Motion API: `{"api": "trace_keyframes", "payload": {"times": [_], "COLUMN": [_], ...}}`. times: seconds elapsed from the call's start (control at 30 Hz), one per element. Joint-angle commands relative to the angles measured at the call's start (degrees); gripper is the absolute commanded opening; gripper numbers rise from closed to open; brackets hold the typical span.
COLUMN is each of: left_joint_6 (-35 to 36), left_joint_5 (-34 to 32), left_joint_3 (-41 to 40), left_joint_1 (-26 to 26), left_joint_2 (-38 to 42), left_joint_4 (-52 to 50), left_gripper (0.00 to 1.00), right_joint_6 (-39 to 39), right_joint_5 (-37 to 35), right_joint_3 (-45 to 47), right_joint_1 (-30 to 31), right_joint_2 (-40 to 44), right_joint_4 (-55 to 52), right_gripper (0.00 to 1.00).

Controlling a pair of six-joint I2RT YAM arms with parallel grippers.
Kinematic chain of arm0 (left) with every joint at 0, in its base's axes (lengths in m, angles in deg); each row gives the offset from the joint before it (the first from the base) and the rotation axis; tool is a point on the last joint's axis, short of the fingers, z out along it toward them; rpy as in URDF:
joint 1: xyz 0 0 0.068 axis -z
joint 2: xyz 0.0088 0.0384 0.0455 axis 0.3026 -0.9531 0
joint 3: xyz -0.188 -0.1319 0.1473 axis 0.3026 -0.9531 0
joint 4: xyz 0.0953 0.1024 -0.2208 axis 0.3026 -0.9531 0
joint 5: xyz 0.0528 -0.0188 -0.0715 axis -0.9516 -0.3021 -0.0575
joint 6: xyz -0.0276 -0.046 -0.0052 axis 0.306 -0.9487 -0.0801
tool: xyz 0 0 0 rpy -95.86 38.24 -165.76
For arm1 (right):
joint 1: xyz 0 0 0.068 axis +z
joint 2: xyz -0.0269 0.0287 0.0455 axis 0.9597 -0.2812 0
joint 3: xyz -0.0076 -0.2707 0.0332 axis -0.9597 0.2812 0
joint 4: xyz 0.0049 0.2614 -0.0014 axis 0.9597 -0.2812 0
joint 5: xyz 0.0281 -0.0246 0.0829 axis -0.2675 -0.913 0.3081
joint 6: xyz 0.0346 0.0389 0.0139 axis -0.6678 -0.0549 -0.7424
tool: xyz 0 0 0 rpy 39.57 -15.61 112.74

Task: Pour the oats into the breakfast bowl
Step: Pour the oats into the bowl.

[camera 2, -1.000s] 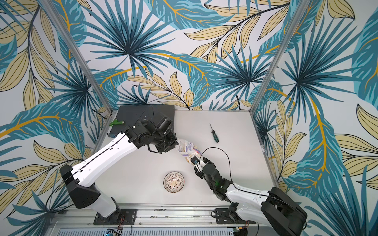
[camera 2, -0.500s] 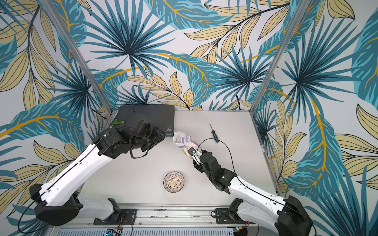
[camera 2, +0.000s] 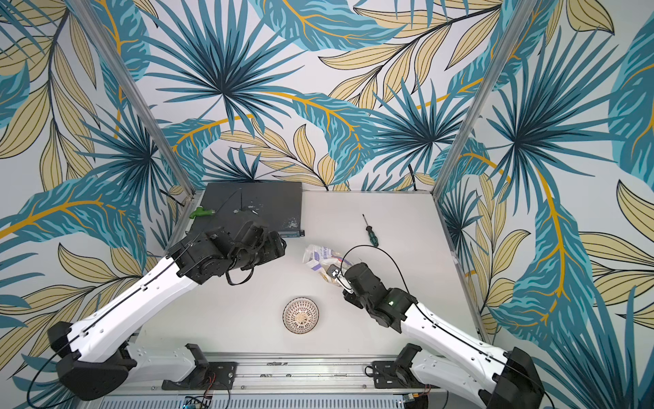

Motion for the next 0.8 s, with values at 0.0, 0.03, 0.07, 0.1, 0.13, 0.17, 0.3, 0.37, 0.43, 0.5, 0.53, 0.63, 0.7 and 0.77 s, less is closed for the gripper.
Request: {"api": "trace_keyframes", "payload": {"times": [0.0,0.03,0.07,0.1,0.13,0.17,0.3,0.37,0.43,0.5,0.53,0.63,0.7,0.77], "left_joint_6": [2.9,2.9,3.0,2.9,2.7,2.4,0.9,0.3,-0.3,-2.4,-3.7,-7.7,-9.8,-11.4], "left_joint_5": [3.9,4.4,7.3,8.6,9.4,9.6,9.7,10.7,12.5,12.9,12.9,13.1,13.8,15.1], "left_joint_3": [-3.3,-4.5,-6.3,-7.7,-9.1,-10.4,-13.6,-14.3,-15.7,-17.8,-19.1,-23.4,-25.6,-26.9], "left_joint_1": [-0.1,-0.1,0.0,-0.1,-0.1,-0.1,-0.1,-0.1,0.0,0.0,0.0,0.1,0.2,0.5], "left_joint_2": [1.9,2.2,2.8,3.4,3.9,4.5,6.2,6.8,7.9,9.9,11.1,15.0,16.2,16.2], "left_joint_4": [2.2,2.8,4.3,5.7,6.9,7.7,8.8,9.1,11.0,12.9,14.2,18.1,20.0,21.0], "left_gripper": [0.79,0.79,0.79,0.78,0.79,0.79,0.81,0.81,0.82,0.82,0.82,0.82,0.82,0.82], "right_joint_6": [2.0,2.2,2.4,2.6,2.8,3.0,3.8,4.7,5.5,6.0,6.2,7.0,8.1,9.1], "right_joint_5": [-1.2,-1.1,-0.8,-0.7,-0.5,-0.3,0.0,-1.2,-1.9,-1.9,-2.0,-1.9,-2.3,-3.3], "right_joint_3": [-2.9,-2.6,-2.2,-1.8,-1.5,-1.4,-0.6,0.4,1.1,1.1,1.0,0.4,0.1,-0.3], "right_joint_1": [0.8,1.0,1.3,1.5,1.8,2.1,3.6,4.7,5.8,6.7,7.1,8.1,8.7,9.4], "right_joint_2": [2.4,2.5,3.0,3.6,4.4,5.3,7.6,7.9,7.8,7.8,7.9,8.6,9.0,9.1], "right_joint_4": [1.8,0.9,0.1,-0.3,-0.6,-0.7,-2.4,-3.5,-4.5,-5.6,-6.1,-7.2,-8.0,-9.2], "right_gripper": [0.0,0.0,0.0,0.0,0.0,0.0,0.0,0.0,0.0,0.0,0.0,0.0,0.0,0.0]}}
